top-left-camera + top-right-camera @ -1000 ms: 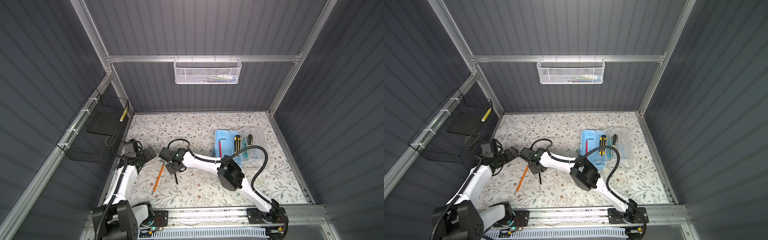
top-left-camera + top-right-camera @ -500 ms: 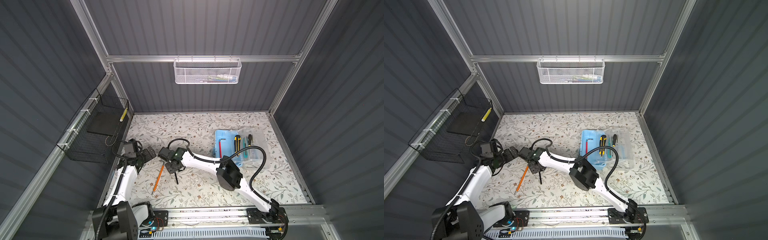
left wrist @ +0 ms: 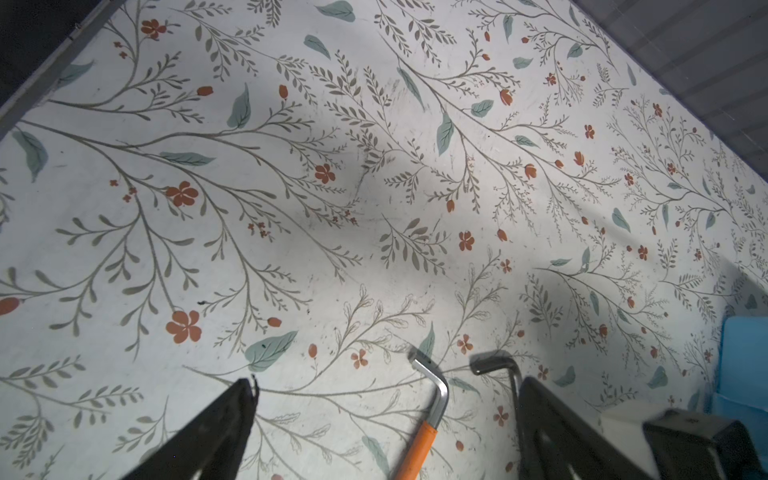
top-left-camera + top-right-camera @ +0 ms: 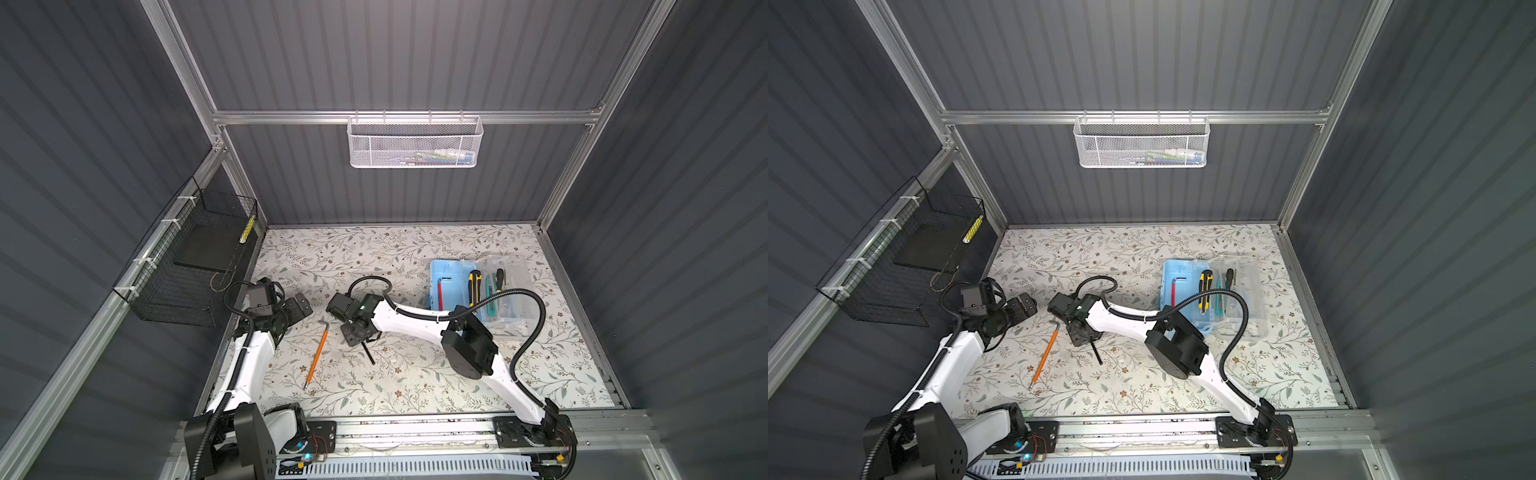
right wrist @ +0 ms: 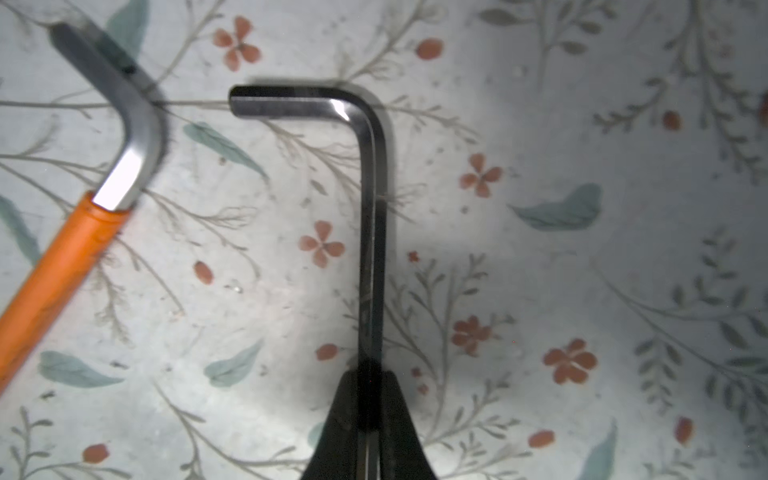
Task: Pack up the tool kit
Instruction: 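Lift the black hex key and carry it into the blue box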
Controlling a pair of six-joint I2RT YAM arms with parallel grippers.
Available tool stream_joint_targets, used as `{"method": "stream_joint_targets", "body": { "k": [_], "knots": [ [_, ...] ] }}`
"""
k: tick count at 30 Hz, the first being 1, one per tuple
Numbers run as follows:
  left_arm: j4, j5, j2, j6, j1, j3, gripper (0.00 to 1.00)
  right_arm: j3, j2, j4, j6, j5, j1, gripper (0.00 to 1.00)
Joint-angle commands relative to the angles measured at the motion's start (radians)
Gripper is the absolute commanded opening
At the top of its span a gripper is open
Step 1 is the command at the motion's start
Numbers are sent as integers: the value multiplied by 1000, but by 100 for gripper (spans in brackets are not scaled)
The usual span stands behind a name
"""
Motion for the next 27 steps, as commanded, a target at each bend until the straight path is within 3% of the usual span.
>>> {"method": "stream_joint_targets", "body": {
  "k": [1,15,27],
  "knots": [
    [1,-17,-17,-5,22,-9,99,-67,-51,-16,26,37,-31,4],
    [4,-5,-20,-4,22,-12,99,-333,-382,28,64,137,-121,0],
    [10,13,-13,-2,22,-13,99,-600,-648,28,83,257,-311,0]
  ]
}}
